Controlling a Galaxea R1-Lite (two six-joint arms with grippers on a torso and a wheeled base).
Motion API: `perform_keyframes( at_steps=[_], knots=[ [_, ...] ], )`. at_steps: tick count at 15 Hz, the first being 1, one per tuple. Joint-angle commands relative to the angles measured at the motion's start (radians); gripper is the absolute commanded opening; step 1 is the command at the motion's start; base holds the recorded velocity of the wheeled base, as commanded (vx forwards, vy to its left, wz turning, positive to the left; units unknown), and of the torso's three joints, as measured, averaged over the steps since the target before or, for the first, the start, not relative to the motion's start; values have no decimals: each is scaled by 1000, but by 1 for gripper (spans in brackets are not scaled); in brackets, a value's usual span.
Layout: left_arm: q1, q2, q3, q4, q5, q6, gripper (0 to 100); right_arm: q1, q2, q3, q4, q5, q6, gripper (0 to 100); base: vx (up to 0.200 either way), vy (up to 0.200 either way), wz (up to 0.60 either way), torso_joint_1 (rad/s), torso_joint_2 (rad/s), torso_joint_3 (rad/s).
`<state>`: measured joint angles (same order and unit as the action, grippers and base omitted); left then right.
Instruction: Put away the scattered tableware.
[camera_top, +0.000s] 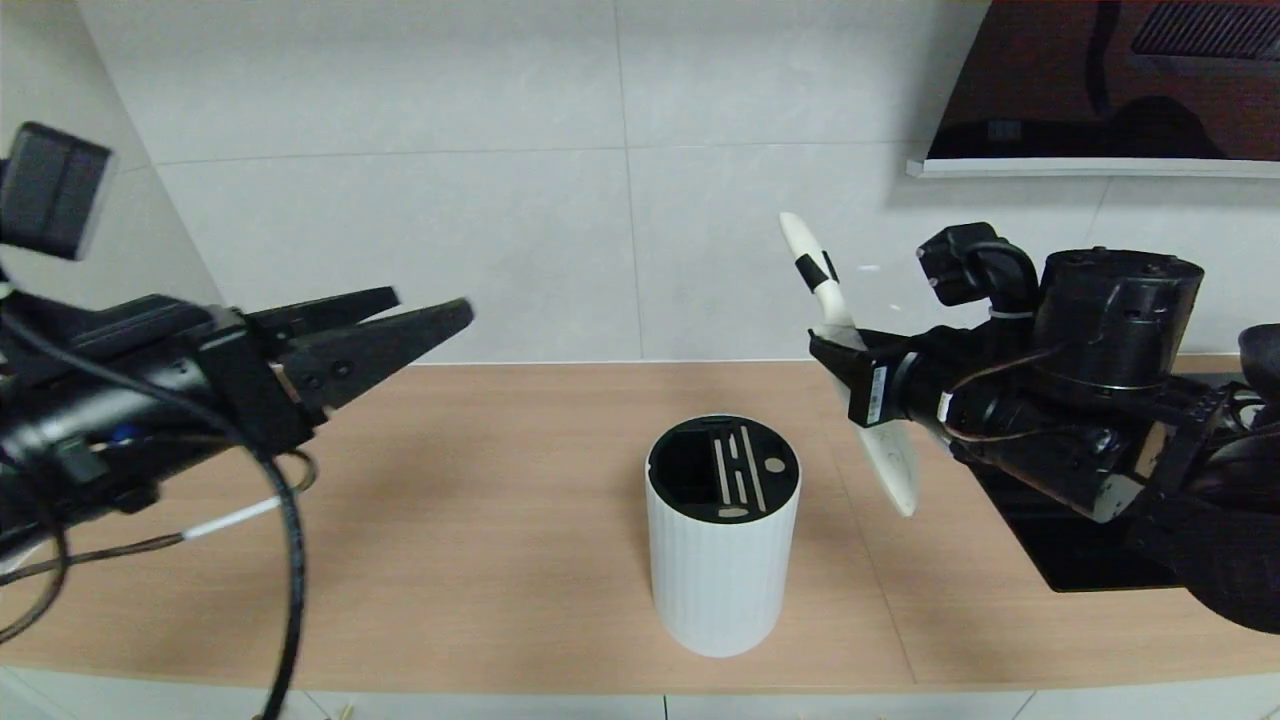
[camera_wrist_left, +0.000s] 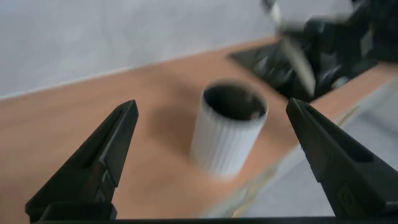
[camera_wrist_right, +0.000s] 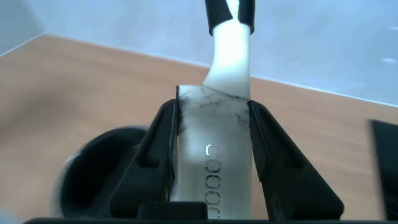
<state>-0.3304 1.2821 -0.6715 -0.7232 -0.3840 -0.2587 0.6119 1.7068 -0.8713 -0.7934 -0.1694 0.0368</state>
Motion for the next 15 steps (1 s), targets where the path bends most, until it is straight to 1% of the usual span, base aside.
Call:
perform_keyframes(
  at_steps=[1,2,3,5,6,7,8,9,10,12,15],
  knots=[
    [-154,240,-7,-185,96,-157,100,58,-19,12,-1,-10,2,0,0,0,0,0,0,0],
    [-174,258,-10,-223,106,-208,100,86,-26,17,-1,-10,3,0,0,0,0,0,0,0],
    [-199,273,-13,-228,102,-246,100,117,-27,20,-1,-10,5,0,0,0,0,0,0,0],
    [-233,293,-17,-232,102,-310,100,155,-27,21,-3,-16,9,0,0,0,0,0,0,0],
    [-257,298,-28,-232,102,-386,100,192,-27,23,-3,-25,25,0,0,0,0,0,0,0],
    [-271,299,-33,-234,100,-424,100,210,-26,23,-3,-27,32,0,0,0,0,0,0,0],
    [-272,299,-34,-237,100,-433,100,216,-24,23,-3,-27,32,0,0,0,0,0,0,0],
    [-283,312,-33,-269,100,-441,100,250,-22,29,-4,-29,32,0,0,0,0,0,0,0],
    [-297,318,-28,-289,102,-441,100,273,-19,34,-6,-29,32,0,0,0,0,0,0,0],
    [-320,336,-25,-294,103,-441,100,299,-12,34,-9,-30,44,0,0,0,0,0,0,0],
    [-322,375,-25,-340,113,-442,100,324,-13,37,-10,-30,69,0,0,0,0,0,0,0]
  ],
)
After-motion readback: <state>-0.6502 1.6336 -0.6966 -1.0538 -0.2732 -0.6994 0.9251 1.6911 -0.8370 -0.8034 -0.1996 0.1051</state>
